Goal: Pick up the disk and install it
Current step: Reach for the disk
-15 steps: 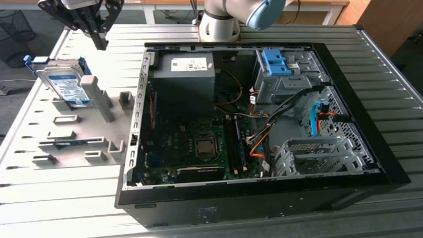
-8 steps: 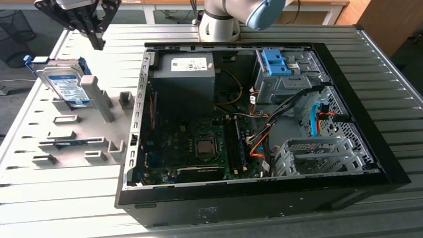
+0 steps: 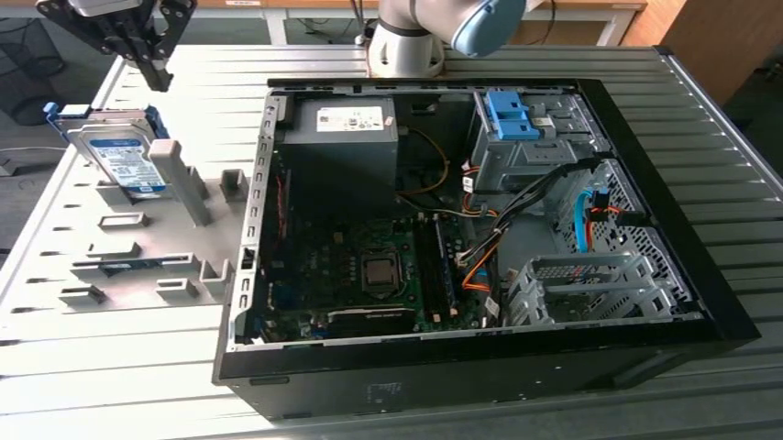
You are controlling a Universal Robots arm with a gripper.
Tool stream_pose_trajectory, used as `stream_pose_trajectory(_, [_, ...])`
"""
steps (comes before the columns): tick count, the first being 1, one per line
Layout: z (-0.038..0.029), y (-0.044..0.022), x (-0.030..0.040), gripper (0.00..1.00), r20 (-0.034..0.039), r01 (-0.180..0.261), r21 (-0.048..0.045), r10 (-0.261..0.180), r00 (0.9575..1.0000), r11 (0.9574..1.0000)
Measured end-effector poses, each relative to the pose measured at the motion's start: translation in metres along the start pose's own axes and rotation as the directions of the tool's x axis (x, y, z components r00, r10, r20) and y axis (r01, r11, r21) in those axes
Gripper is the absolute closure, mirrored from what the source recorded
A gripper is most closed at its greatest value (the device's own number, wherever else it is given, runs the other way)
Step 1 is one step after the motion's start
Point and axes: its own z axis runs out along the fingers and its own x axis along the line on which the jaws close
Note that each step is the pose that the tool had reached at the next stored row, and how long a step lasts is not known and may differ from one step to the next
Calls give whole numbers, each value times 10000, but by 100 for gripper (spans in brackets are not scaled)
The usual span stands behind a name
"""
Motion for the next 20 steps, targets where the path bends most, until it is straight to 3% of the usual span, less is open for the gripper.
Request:
stream_pose_trajectory(3, [8, 6, 46, 89, -81, -19, 10, 19, 10000, 10000])
stream_pose_trajectory(9, [11, -17, 299, 89, -79, -20, 8, 20, 10000, 10000])
stream_pose_trajectory(13, [15, -28, 422, 89, -80, -19, 8, 19, 10000, 10000])
stream_pose_trajectory(16, [19, -32, 467, 89, -80, -20, 8, 20, 10000, 10000])
stream_pose_trajectory(20, [19, -32, 469, 89, -81, -19, 9, 19, 10000, 10000])
